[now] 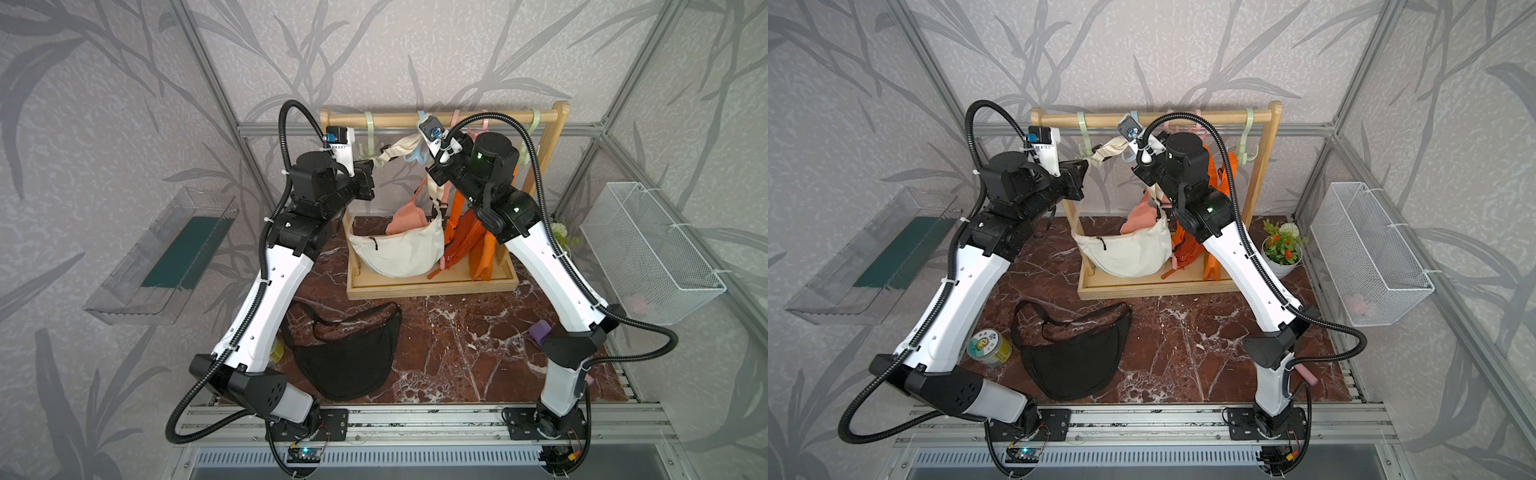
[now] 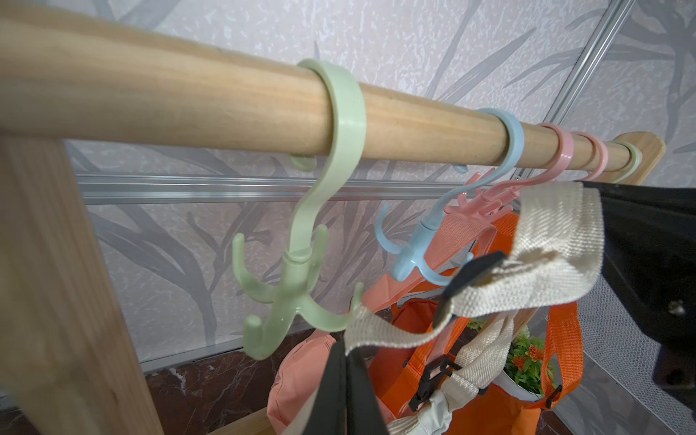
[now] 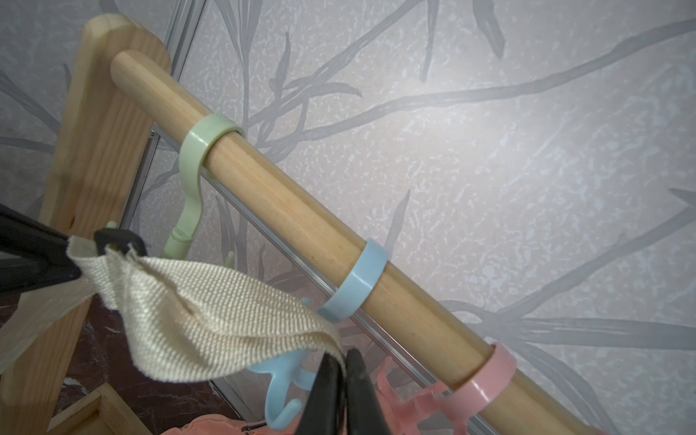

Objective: Take the bag off the hook
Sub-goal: Pick up the bag from the hook, then place the bag inside the bag.

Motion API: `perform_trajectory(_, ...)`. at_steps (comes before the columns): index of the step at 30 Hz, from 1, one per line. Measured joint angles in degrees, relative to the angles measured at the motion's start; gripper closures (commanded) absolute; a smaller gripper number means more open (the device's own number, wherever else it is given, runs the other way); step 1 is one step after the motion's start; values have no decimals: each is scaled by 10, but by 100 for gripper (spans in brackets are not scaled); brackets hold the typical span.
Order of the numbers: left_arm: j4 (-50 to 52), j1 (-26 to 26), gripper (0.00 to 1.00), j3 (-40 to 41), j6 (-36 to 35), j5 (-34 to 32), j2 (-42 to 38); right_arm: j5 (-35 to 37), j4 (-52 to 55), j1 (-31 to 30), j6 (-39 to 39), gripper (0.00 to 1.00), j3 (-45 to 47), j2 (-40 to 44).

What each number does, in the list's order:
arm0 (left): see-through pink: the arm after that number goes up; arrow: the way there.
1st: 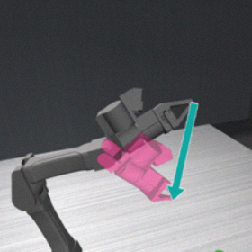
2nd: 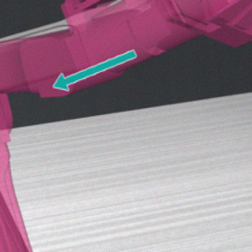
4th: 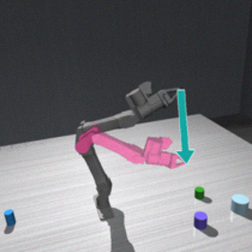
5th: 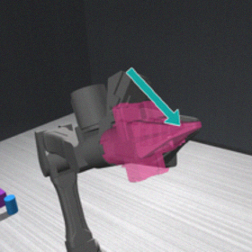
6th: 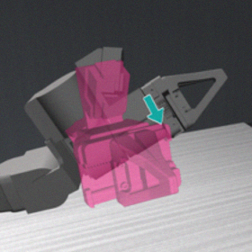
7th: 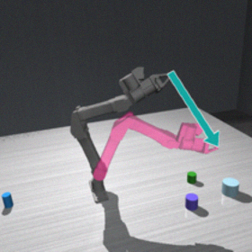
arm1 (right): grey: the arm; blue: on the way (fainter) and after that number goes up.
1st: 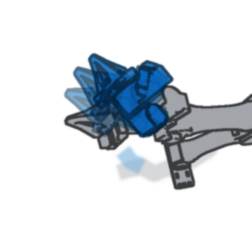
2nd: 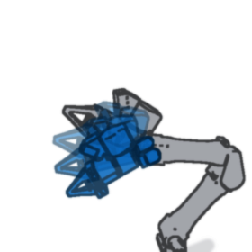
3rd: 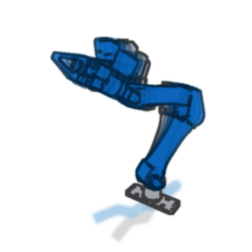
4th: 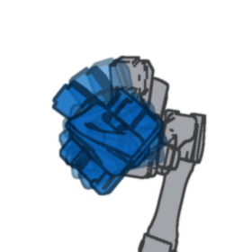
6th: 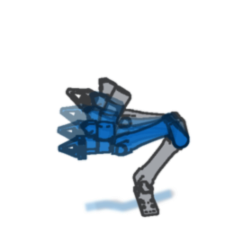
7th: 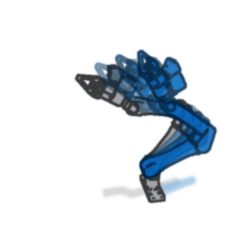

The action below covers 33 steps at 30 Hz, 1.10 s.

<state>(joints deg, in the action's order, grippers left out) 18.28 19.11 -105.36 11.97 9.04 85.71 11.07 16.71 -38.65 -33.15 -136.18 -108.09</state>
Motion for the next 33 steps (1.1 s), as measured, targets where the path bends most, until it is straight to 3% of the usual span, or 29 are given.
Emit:
perform_trajectory(11,10,0,100,10,2,0,-42,13,12,-47,-11,91,40,27)
perform_trajectory(23,11,0,100,83,24,26,-189,43,-51,-160,-21,91,261,204)
perform_trajectory(33,26,0,100,193,0,142,-319,80,-56,-331,-56,90,349,308)
